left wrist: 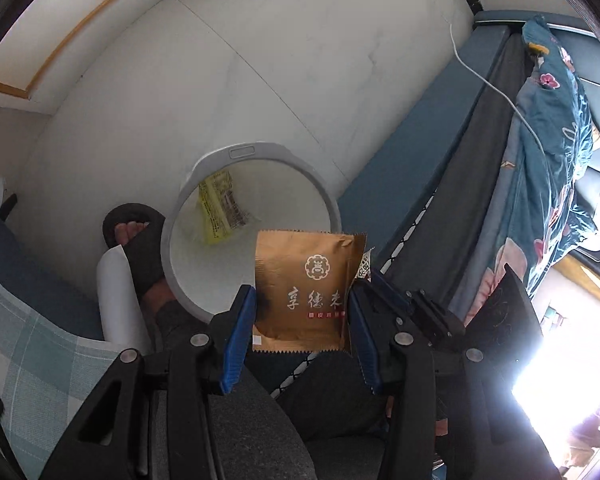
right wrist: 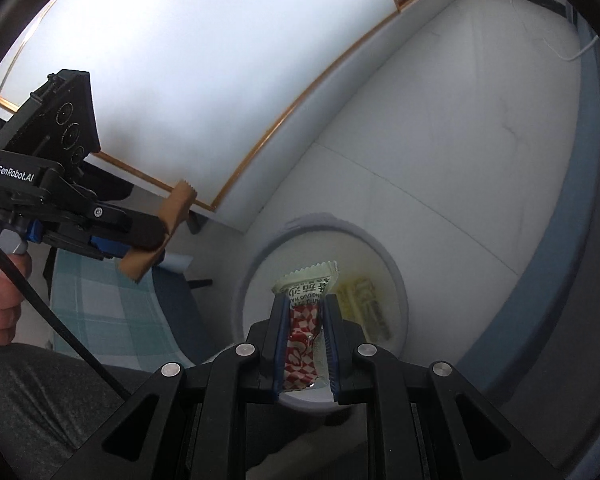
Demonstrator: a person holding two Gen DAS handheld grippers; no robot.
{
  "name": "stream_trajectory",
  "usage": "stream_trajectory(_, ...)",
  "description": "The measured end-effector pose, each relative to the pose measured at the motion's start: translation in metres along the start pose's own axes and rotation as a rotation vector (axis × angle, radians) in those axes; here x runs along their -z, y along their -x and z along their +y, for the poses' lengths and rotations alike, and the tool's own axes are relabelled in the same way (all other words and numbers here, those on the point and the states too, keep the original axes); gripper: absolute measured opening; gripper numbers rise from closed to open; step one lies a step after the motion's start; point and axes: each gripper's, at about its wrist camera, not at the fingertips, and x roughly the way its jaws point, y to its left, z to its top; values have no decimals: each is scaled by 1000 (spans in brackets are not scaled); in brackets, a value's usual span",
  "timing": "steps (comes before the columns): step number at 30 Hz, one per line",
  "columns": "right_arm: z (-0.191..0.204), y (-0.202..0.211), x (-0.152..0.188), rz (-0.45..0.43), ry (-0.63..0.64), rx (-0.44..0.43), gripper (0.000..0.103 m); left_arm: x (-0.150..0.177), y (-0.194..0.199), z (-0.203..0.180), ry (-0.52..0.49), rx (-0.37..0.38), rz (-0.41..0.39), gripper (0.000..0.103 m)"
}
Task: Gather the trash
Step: 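Open the right gripper to drop the snack wrapper into the bin, then open the left gripper to drop the brown sachet into the bin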
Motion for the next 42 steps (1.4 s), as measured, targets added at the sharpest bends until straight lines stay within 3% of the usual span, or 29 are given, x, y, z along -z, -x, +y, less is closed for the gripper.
stream_trajectory(16, -1, -51, 21, 163, 3, 10, 17, -21, -45, 21, 88, 9, 164, 44)
stream_trajectory(19, 0, -55, 23, 190, 6, 25, 18, -25, -50, 24, 97, -2, 180, 48)
stream_trajectory(21, 1, -53, 23, 186, 4, 30, 18, -28, -51, 24, 110, -9, 186, 59)
stream_trajectory(27, 1, -34, 24, 160, 4, 54, 18, -31, -50, 22, 113, -24, 188, 76)
stream_trajectory(33, 4, -24, 22, 121, 11, 83, 22, -32, -48, 17, 75, -51, 178, 76)
stream_trajectory(35, 4, -21, 20, 113, 14, 88, 23, -32, -42, 15, 60, -92, 161, 76)
stream_trajectory(38, 6, -17, 18, 92, 19, 92, 25, -31, -27, 1, -4, -172, 116, 76)
stream_trajectory(42, 7, -9, 15, 63, 18, 83, 29, -27, -8, -8, -38, -186, 57, 76)
